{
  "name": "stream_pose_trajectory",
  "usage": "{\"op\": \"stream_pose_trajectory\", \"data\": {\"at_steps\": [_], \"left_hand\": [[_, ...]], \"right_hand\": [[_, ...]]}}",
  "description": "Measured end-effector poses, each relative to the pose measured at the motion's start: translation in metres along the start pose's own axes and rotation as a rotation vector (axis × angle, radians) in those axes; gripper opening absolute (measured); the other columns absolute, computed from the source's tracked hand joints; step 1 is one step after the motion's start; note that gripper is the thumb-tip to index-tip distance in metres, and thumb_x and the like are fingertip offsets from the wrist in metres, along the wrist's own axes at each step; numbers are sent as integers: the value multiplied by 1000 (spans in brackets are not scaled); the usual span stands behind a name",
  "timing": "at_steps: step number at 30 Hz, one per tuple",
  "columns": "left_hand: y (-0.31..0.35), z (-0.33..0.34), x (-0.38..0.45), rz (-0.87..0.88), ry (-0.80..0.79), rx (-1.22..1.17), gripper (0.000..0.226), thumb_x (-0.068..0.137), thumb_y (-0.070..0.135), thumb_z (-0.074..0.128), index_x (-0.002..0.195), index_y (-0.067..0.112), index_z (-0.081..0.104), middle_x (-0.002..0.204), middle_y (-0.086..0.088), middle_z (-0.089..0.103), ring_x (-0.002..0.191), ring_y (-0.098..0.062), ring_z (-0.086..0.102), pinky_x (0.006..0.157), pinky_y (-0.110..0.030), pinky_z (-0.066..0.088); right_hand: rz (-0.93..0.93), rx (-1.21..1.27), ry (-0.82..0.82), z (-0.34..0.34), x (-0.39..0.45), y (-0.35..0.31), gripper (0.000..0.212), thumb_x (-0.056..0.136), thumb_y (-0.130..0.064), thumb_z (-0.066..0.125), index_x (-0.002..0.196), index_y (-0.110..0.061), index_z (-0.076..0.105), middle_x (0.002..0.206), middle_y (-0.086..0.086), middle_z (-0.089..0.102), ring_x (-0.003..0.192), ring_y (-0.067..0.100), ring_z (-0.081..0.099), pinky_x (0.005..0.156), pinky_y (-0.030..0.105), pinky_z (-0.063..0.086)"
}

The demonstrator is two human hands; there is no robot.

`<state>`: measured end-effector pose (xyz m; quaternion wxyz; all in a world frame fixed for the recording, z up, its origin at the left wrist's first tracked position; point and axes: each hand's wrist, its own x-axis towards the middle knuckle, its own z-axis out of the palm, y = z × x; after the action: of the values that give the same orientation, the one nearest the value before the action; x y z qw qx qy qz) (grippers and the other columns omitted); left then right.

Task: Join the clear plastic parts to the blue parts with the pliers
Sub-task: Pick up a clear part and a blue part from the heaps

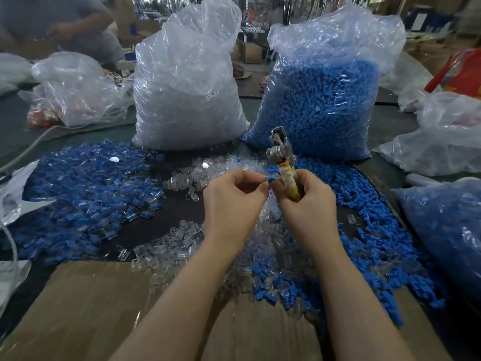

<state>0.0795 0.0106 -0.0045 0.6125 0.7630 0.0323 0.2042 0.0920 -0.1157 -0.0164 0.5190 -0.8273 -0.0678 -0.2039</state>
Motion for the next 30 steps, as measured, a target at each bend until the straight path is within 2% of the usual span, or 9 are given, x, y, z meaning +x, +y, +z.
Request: {"op": "stream_pose_trajectory", "data": {"at_steps": [4, 9, 11, 13, 16, 20, 23, 26, 30], "left_hand": [[-1, 2, -1, 42, 4, 44, 11, 79, 11, 79, 81, 22, 76, 72, 11, 72, 69, 1, 69, 69, -20, 59], [-4, 2, -1, 62, 21, 65, 11, 78, 17, 81, 78, 25, 74, 72, 18, 71, 69, 4, 67, 65, -12, 53], [-5, 2, 0, 62, 29, 54, 13, 78, 19, 81, 75, 27, 72, 71, 19, 71, 68, 2, 67, 63, -13, 53], [-7, 1, 1, 43, 28, 21, 16, 80, 17, 80, 73, 28, 71, 71, 15, 71, 68, -4, 69, 66, -21, 58], [-7, 0, 2, -19, 30, -75, 17, 82, 11, 78, 74, 25, 70, 70, 8, 73, 68, -10, 72, 72, -32, 61], [-4, -3, 6, -33, 40, -231, 14, 85, 3, 73, 80, 15, 69, 70, 3, 73, 67, -9, 72, 66, -20, 57], [-2, -6, 7, -15, 63, -297, 7, 86, 1, 72, 85, 8, 69, 74, -1, 72, 66, -9, 70, 64, -16, 54], [-1, -8, 7, 33, 67, -293, 7, 87, 1, 70, 86, 7, 69, 76, -3, 71, 66, -8, 69, 66, -16, 54], [0, -10, 7, 77, 54, -277, 5, 88, 0, 69, 88, 5, 69, 76, -2, 70, 65, -3, 66, 66, -15, 53]], "right_hand": [[-7, 15, -63, -2, 1, 1, 19, 91, -23, 67, 78, -30, 56, 64, -27, 59, 55, -3, 50, 49, 10, 36], [6, 29, -108, -4, 3, 2, 7, 91, -20, 65, 85, -23, 63, 63, -16, 61, 55, -1, 51, 50, 12, 37], [14, 42, -132, -4, 3, 2, 4, 91, -20, 65, 87, -21, 64, 66, -7, 63, 52, 1, 49, 49, 15, 36], [43, 85, -163, -5, 3, 1, 5, 91, -19, 64, 88, -23, 65, 71, -1, 66, 50, 3, 48, 47, 19, 38], [90, 124, -214, -9, 4, 1, 10, 90, -17, 66, 91, -27, 67, 77, -9, 68, 63, 6, 59, 55, 19, 48], [118, 82, -320, -18, 5, 6, 9, 90, -16, 65, 92, -24, 64, 76, -7, 64, 62, 0, 56, 54, 13, 44], [124, 44, -385, -23, 5, 7, 7, 90, -16, 65, 93, -23, 63, 82, -2, 64, 71, 10, 60, 62, 22, 49], [123, 25, -448, -24, 4, 5, 9, 89, -14, 67, 96, -18, 62, 92, 8, 65, 86, 30, 63, 78, 44, 53], [102, -18, -486, -22, 3, 3, 14, 88, -14, 67, 99, -14, 58, 93, 16, 63, 86, 39, 59, 76, 52, 50]]}}
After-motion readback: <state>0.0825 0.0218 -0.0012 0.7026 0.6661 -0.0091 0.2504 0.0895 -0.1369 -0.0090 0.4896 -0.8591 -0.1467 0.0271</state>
